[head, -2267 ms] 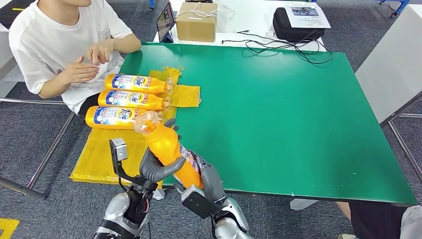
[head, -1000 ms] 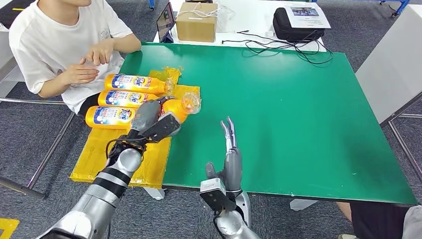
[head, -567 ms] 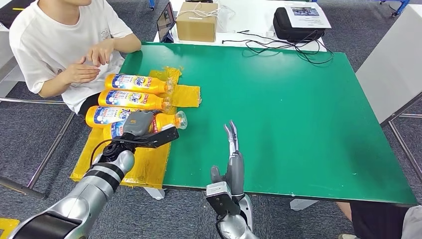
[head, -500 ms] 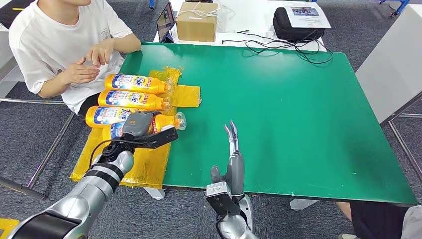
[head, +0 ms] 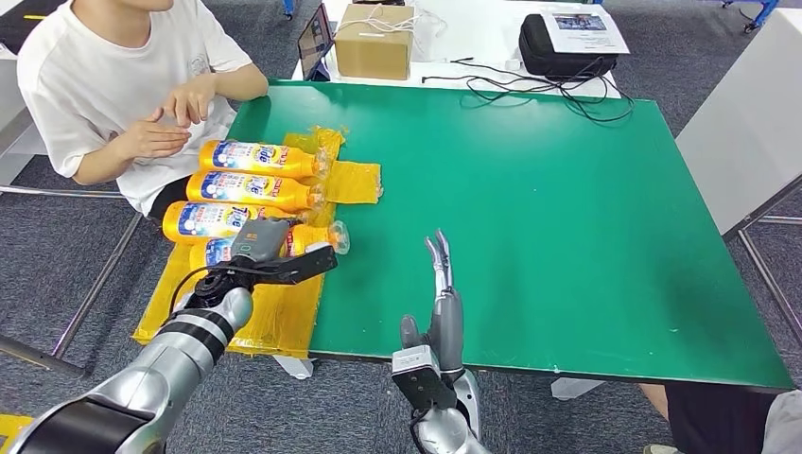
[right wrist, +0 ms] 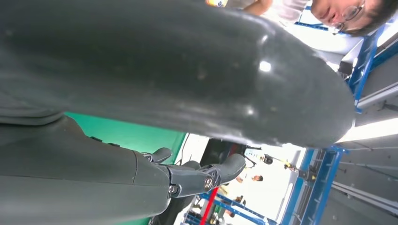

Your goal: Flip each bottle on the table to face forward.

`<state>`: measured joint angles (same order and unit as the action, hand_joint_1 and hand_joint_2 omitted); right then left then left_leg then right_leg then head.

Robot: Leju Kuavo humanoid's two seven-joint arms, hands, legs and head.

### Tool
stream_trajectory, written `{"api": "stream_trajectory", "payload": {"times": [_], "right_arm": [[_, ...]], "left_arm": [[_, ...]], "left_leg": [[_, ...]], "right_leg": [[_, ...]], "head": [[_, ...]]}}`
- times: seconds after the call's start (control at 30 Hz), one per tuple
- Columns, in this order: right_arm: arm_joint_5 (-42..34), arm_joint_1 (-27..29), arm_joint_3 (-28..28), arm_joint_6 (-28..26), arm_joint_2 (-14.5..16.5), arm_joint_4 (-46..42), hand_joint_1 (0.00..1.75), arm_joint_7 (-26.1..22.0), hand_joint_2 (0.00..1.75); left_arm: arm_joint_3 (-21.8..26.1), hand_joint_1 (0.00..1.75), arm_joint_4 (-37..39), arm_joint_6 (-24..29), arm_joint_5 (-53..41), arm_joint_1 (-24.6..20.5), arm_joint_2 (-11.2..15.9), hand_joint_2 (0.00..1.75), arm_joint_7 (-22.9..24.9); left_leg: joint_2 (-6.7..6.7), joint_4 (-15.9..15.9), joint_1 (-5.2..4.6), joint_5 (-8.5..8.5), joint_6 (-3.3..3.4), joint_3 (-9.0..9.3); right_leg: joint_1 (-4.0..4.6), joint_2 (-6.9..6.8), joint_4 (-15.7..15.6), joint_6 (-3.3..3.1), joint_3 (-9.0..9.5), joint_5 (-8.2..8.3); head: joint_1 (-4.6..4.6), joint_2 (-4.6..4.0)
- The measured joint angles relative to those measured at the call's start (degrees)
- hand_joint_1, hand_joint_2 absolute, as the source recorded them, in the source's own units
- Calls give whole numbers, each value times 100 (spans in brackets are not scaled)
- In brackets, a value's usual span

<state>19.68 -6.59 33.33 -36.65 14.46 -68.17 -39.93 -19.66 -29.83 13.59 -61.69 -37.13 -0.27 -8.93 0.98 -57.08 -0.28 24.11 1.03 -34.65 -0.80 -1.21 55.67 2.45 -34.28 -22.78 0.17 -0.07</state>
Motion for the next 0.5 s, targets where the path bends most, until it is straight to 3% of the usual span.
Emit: {"api": "stream_trajectory", "payload": {"times": [0.17, 0.27, 0.33, 0.4, 0.43, 0.5], "right_arm": [[-130, 57, -3, 96, -29, 0, 0, 0, 0], [-189, 103, -13, 183, -50, 0, 0, 0, 0], [-222, 128, -19, 238, -64, -1, 0, 0, 0], [-256, 138, -21, 287, -69, -2, 0, 0, 0], [-284, 138, -21, 308, -70, -1, 0, 0, 0], [-336, 136, -21, 335, -71, 0, 0, 0, 0]], "left_arm": [[-71, 175, 230, -497, -272, -55, 106, 175, 125], [-112, 146, 255, -613, -351, -67, 214, 175, 103], [-122, 96, 258, -661, -381, -64, 274, 175, 59], [-123, 31, 270, -814, -376, -62, 332, 175, -54], [-125, 11, 281, -955, -368, -68, 364, 175, -145], [-132, 0, 304, -1194, -357, -85, 416, 175, -291]], "left_leg": [[-1, 0, 0, 0, 0, 1], [-1, 1, 0, 0, 0, 4], [0, 1, 0, 1, -1, 7], [1, 2, 0, 1, -1, 9], [0, 2, 1, 1, -1, 13], [-1, 3, 1, 1, -1, 22]], "right_leg": [[0, -1, 0, 0, 3, 0], [0, 0, 0, 0, 6, 0], [0, 1, 1, 0, 8, 0], [1, 1, 1, 0, 10, 0], [1, 1, 1, -1, 13, 0], [1, 1, 2, -1, 22, -1]], "head": [[0, 0], [-1, 0], [0, 0], [0, 0], [-1, 0], [0, 0]]}}
